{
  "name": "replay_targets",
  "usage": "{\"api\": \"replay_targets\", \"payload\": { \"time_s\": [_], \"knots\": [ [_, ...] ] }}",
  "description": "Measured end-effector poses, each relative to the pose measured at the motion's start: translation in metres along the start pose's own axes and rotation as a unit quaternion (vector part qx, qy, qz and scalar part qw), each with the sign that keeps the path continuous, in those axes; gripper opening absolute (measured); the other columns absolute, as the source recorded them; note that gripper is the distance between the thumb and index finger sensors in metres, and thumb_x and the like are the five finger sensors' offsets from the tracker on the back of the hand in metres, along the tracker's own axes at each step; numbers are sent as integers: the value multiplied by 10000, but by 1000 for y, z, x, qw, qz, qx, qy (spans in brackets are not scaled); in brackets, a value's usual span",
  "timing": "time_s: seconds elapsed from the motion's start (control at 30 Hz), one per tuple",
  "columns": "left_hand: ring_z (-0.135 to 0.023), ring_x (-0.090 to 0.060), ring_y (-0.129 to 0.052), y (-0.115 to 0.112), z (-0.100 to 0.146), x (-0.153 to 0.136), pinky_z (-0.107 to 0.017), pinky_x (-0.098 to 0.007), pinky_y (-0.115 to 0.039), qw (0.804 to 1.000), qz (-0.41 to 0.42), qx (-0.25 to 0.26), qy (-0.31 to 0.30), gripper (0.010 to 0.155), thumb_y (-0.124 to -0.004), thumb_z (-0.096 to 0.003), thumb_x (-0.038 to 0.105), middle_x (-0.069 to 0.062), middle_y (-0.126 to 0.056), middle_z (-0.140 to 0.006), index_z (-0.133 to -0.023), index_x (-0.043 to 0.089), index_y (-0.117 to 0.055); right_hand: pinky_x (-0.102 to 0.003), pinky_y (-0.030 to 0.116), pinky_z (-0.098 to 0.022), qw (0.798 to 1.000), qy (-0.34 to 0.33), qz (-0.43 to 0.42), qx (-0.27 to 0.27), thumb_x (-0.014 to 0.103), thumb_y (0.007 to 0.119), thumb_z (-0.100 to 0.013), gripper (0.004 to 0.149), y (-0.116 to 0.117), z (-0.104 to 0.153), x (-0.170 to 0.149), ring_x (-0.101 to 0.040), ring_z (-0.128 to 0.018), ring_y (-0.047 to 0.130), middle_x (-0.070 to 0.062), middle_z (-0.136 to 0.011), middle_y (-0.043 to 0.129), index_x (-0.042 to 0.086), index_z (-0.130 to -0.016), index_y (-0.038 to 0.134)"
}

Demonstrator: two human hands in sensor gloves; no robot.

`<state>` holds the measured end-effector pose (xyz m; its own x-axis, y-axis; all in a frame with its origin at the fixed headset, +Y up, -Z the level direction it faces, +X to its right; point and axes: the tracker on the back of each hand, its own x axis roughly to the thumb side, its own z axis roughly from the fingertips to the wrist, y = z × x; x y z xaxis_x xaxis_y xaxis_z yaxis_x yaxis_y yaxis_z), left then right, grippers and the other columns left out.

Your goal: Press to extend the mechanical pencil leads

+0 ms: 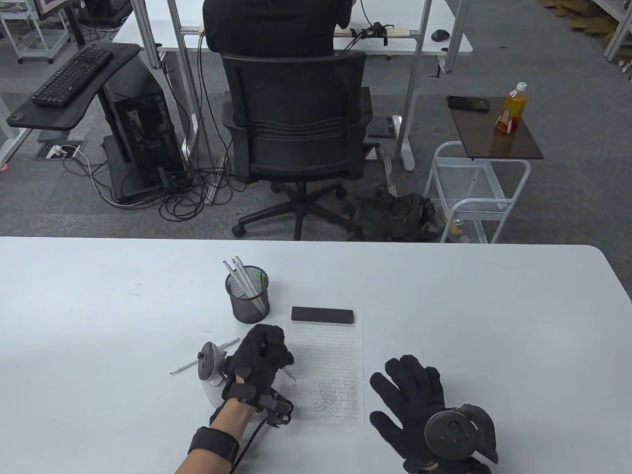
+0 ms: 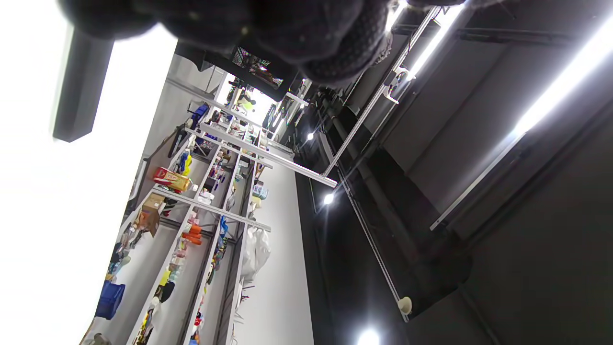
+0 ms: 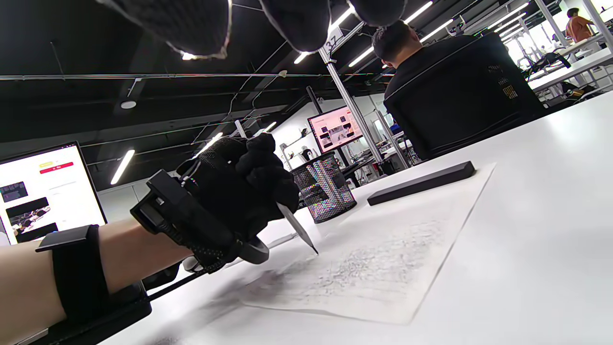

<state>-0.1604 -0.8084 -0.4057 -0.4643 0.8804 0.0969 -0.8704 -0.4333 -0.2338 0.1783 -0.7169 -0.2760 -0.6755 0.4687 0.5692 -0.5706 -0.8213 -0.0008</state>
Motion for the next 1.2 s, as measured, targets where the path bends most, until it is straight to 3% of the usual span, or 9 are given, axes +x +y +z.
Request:
{"api": "replay_targets", "payload": {
  "time_s": [1.2],
  "knots": [
    [-300, -255, -929, -4, -1, -1, -452, -542, -825, 1000, -19, -9, 1, 528, -623, -506, 521, 33, -934, -369, -716, 118, -891, -828, 265, -648, 1000, 0, 1, 3, 505, 735, -552, 670, 0, 0, 1, -623, -1047, 368, -274, -1145, 469, 132, -1101, 642]
  ]
}}
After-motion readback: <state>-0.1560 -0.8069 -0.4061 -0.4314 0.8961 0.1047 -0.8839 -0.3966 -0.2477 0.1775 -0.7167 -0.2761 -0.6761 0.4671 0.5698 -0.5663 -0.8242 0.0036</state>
